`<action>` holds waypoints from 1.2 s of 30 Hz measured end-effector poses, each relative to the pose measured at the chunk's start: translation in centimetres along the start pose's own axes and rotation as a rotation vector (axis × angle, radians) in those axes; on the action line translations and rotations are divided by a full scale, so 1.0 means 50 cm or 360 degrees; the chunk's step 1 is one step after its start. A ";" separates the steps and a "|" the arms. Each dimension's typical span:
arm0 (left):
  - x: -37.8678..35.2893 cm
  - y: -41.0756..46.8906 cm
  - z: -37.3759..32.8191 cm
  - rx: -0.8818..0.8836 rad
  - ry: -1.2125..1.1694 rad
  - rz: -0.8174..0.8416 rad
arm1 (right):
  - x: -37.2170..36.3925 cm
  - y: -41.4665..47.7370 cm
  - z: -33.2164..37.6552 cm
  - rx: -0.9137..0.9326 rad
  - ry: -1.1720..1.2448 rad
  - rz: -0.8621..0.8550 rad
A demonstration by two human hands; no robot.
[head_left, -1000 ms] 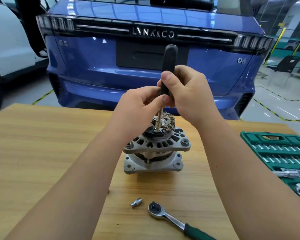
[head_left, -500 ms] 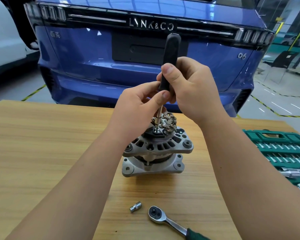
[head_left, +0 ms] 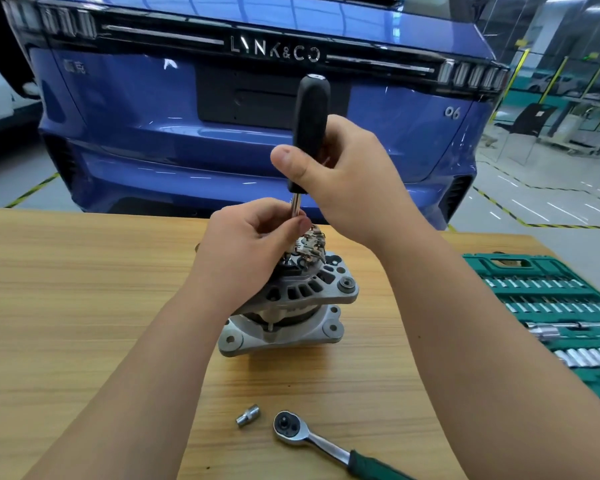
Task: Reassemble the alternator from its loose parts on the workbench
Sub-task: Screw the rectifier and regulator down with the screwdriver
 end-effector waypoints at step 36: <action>0.001 -0.013 0.005 -0.0090 0.0067 0.0040 | 0.006 -0.001 -0.003 -0.0033 0.0203 0.0227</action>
Point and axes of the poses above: each hand's wrist, its own y-axis towards the middle knuckle, its own x-axis out of the back of the hand, z = x × y, the point moved 6 cm from there along y, towards the middle knuckle, and after that the axes turned 8 degrees about x, right-handed, at the moved point
